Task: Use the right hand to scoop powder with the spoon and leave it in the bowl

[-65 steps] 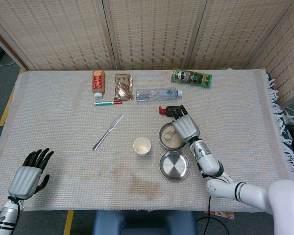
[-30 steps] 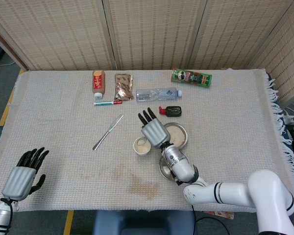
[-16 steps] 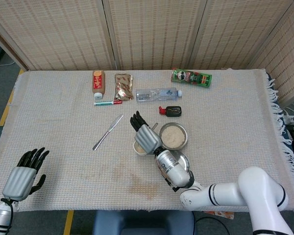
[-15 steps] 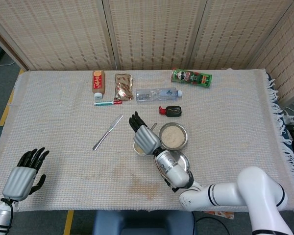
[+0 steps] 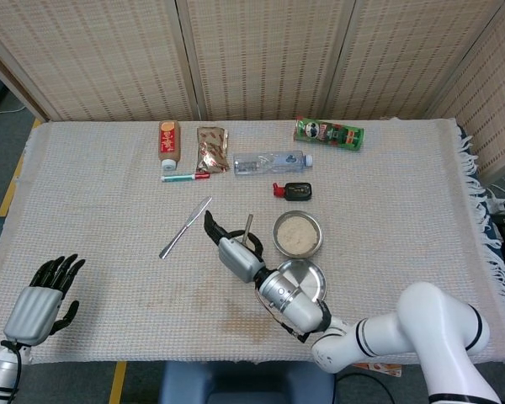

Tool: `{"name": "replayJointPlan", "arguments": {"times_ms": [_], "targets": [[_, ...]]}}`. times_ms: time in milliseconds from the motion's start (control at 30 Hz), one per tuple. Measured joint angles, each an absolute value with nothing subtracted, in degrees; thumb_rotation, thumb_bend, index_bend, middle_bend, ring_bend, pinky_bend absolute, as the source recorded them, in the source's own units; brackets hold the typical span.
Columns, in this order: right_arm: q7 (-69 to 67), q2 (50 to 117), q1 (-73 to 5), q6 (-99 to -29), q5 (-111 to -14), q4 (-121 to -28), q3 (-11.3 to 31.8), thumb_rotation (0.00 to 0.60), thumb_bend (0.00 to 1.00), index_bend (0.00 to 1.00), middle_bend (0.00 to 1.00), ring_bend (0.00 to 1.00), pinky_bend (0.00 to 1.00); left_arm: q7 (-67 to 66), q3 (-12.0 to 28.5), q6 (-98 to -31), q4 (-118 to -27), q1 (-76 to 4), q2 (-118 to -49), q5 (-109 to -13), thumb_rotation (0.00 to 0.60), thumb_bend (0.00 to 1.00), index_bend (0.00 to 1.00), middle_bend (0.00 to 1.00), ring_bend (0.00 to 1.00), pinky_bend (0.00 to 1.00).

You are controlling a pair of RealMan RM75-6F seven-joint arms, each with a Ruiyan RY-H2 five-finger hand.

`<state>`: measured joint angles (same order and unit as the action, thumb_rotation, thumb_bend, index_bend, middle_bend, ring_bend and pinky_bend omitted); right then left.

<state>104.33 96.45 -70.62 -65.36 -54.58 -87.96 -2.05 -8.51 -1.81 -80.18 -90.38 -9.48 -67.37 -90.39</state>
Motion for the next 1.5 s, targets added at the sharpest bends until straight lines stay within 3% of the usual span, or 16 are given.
{"name": "replayJointPlan", "arguments": {"times_ms": [533, 833, 1067, 1233, 1500], "targets": [[117.1, 95.1, -72.1, -66.0, -59.0, -89.6, -6.7, 0.600, 0.34, 0.70, 0.06, 0.00, 0.00, -7.0, -2.2, -80.1, -90.7, -9.5, -66.8, -91.4, 0.600, 0.45, 0.00, 0.00, 0.00, 0.10], [112.8, 95.0, -70.4, -67.1, -59.6, -90.3, -5.9, 0.600, 0.34, 0.68, 0.06, 0.00, 0.00, -6.2, -2.3, -80.7, -90.7, -9.3, -66.3, -91.7, 0.600, 0.46, 0.00, 0.00, 0.00, 0.10], [95.0, 92.7, -65.0, -71.1, -60.1, -92.8, -2.8, 0.600, 0.34, 0.68, 0.09, 0.00, 0.00, -6.0, -2.3, -81.3, -90.7, -9.0, -66.0, -91.9, 0.600, 0.46, 0.00, 0.00, 0.00, 0.10], [73.7, 89.3, -58.6, -73.3, -60.9, -95.5, -1.7, 0.600, 0.34, 0.71, 0.11, 0.00, 0.00, -7.0, -2.4, -81.3, -91.0, -8.7, -66.1, -91.6, 0.600, 0.46, 0.00, 0.00, 0.00, 0.11], [43.4, 81.7, -46.6, -71.1, -64.6, -99.5, -4.7, 0.600, 0.34, 0.71, 0.11, 0.00, 0.00, -10.0, -2.8, -80.5, -91.9, -8.8, -66.9, -91.7, 0.600, 0.46, 0.00, 0.00, 0.00, 0.11]]}}
